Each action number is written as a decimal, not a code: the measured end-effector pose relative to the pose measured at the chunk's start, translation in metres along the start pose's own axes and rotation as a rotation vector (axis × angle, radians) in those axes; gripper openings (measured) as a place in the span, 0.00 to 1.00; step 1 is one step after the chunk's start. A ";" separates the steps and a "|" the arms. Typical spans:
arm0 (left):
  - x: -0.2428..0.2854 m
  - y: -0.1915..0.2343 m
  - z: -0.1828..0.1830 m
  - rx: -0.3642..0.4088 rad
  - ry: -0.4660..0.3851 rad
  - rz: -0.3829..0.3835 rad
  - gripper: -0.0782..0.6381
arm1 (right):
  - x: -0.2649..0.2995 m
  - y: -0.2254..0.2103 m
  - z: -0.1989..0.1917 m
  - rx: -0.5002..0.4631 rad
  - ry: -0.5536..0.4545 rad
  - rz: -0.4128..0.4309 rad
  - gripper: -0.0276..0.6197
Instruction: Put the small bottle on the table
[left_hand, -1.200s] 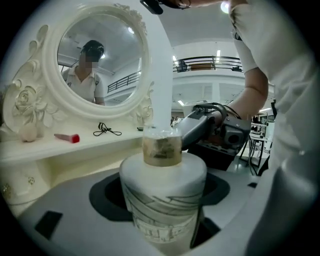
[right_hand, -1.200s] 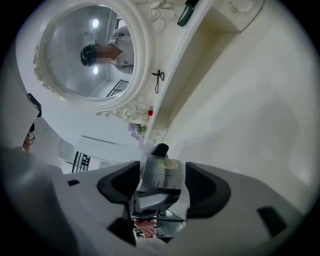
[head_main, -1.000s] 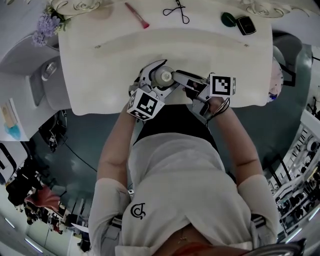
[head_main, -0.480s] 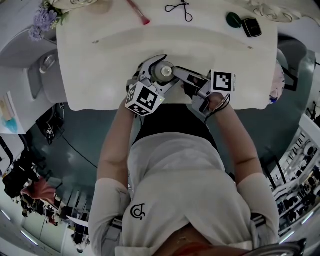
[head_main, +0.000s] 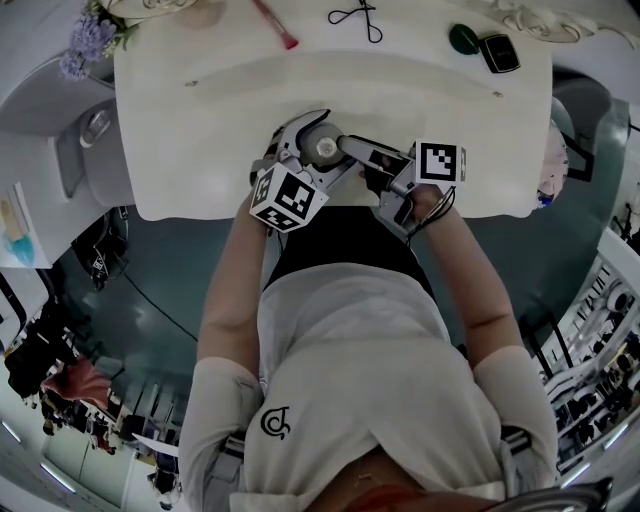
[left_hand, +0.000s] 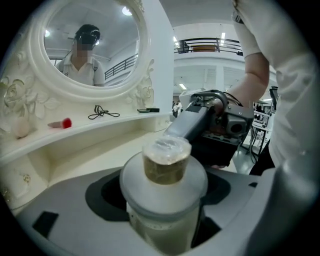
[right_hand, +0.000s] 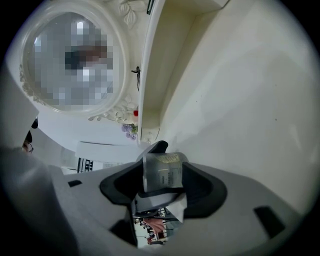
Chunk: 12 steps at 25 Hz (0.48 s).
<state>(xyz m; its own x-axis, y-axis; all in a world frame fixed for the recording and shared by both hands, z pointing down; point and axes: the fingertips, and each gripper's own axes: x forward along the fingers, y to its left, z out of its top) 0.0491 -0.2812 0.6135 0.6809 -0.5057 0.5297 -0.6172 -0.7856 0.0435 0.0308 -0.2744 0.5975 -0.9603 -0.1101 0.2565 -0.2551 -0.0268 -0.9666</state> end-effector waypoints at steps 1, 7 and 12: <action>-0.001 0.001 0.000 -0.005 -0.001 0.010 0.62 | -0.001 -0.001 0.000 -0.006 -0.001 -0.011 0.43; -0.023 0.005 0.025 -0.008 -0.048 0.058 0.63 | -0.008 0.008 0.002 -0.027 -0.031 -0.058 0.25; -0.050 0.008 0.064 -0.027 -0.138 0.110 0.61 | -0.027 0.045 0.014 -0.067 -0.126 -0.004 0.10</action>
<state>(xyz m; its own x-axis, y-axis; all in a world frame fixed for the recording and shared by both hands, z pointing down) 0.0354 -0.2850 0.5328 0.6551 -0.6337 0.4114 -0.7001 -0.7138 0.0152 0.0465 -0.2866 0.5471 -0.9386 -0.2340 0.2537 -0.2696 0.0380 -0.9622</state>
